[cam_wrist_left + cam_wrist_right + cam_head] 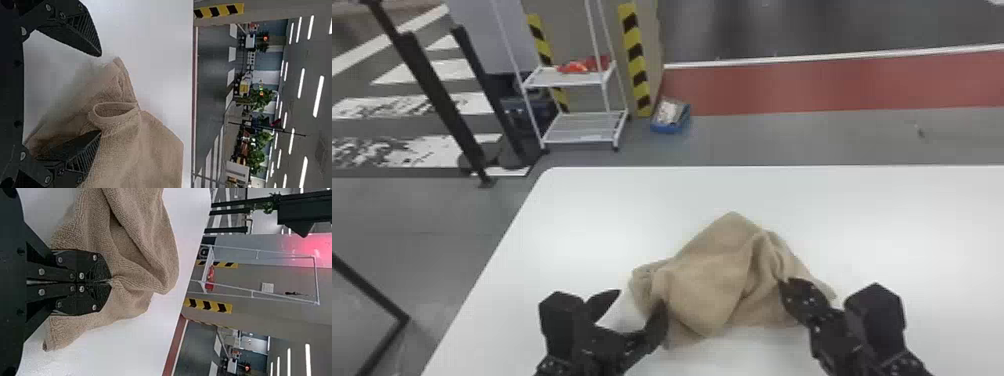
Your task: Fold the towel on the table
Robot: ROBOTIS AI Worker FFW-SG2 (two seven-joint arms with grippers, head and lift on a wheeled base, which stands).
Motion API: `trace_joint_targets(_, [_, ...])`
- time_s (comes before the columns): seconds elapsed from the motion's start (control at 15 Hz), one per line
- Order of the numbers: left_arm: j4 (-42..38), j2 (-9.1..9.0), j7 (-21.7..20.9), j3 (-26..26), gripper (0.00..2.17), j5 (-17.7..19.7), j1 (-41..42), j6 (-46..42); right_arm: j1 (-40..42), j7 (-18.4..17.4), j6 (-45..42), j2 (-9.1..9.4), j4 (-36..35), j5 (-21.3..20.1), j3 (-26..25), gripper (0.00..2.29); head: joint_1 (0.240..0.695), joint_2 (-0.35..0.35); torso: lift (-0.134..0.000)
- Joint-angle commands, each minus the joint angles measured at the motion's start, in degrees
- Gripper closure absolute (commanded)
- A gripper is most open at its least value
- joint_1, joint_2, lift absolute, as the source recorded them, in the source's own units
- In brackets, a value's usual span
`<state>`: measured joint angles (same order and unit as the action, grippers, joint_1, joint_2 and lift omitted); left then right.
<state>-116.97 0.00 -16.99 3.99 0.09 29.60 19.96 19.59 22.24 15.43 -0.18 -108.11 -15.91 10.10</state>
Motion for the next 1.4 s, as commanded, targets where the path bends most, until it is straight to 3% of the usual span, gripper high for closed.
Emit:
trace_joint_targets(0.0, [-0.5, -0.15, -1.5, -0.7, 0.21, 0.3, -0.7, 3.7, 0.3, 0.0, 0.0, 0.23, -0.1, -0.1, -0.2, 2.02, 0.695, 0.182, -0.124])
trace_joint_targets(0.07, [-0.5, -0.15, -3.4, -0.7, 0.22, 0.3, -1.2, 5.7, 0.4, -0.1, 0.0, 0.23, -0.1, -0.2, -0.2, 2.02, 0.695, 0.176, -0.124])
trace_joint_targets(0.13, [-0.5, -0.15, -6.0, -0.5, 0.44, 0.1, -1.7, 8.3, 0.4, -0.1, 0.0, 0.23, -0.1, -0.1, -0.3, 2.02, 0.695, 0.161, -0.124])
trace_joint_targets(0.2, [-0.5, -0.15, -7.5, -0.5, 0.8, -0.2, -1.8, 8.3, 0.5, -0.1, 0.0, 0.23, -0.1, -0.1, -0.4, 2.02, 0.695, 0.15, -0.124])
trace_joint_targets(0.33, [-2.6, -0.15, -7.4, 0.3, 1.75, 0.9, -1.6, 8.3, 0.8, 0.0, -0.2, 0.23, -0.3, -0.1, -1.4, 2.02, 0.695, 0.136, -0.124])
trace_joint_targets(0.4, [-4.2, -0.15, -6.3, 1.1, 2.05, 2.1, -1.3, 8.3, 0.9, 0.0, -0.2, 0.23, -0.7, 0.2, -2.1, 2.02, 0.695, 0.133, -0.124])
trace_joint_targets(0.53, [-6.8, -0.15, -5.8, 3.1, 2.11, 4.9, -1.0, 8.3, 1.1, 1.8, -0.4, 0.23, -1.5, 0.4, -4.2, 2.02, 0.695, 0.131, -0.124])
trace_joint_targets(0.67, [-9.9, -0.15, -5.6, 4.8, 2.14, 5.8, -0.9, 9.4, 0.4, 8.8, -1.8, 0.23, -2.4, -0.3, -8.0, 2.02, 0.695, 0.131, -0.124])
trace_joint_targets(0.8, [-13.1, -0.15, -6.2, 7.1, 2.15, 6.7, -0.9, 11.8, -0.2, 14.6, -3.0, -1.23, -5.1, -1.8, -10.4, 2.02, 0.695, 0.137, -0.124])
trace_joint_targets(0.93, [-15.8, -0.15, -6.4, 9.9, 2.15, 8.3, -1.7, 15.5, -0.8, 24.1, -3.9, -2.73, -9.7, -3.0, -12.9, 2.02, 0.695, 0.137, -0.124])
trace_joint_targets(1.07, [-17.9, -0.15, -6.6, 12.9, 2.15, 9.1, -3.0, 18.7, -1.8, 36.3, -10.7, -3.96, -13.7, -9.2, -14.4, 2.01, 0.695, 0.159, -0.124])
trace_joint_targets(1.13, [-18.6, -0.15, -7.0, 14.4, 2.15, 9.0, -4.6, 21.8, -3.0, 40.3, -11.4, -4.48, -15.5, -14.1, -14.5, 2.01, 0.695, 0.175, -0.124])
trace_joint_targets(1.2, [-18.9, -0.15, -7.4, 15.6, 2.15, 8.8, -6.7, 25.5, -4.6, 42.8, -13.2, -5.01, -15.8, -20.3, -13.4, 2.01, 0.695, 0.193, -0.124])
trace_joint_targets(1.33, [-19.3, -0.15, -8.1, 15.8, 2.15, 7.7, -10.4, 30.4, -7.9, 43.2, -15.6, -5.89, -15.2, -27.4, -12.6, 2.02, 0.695, 0.211, -0.124])
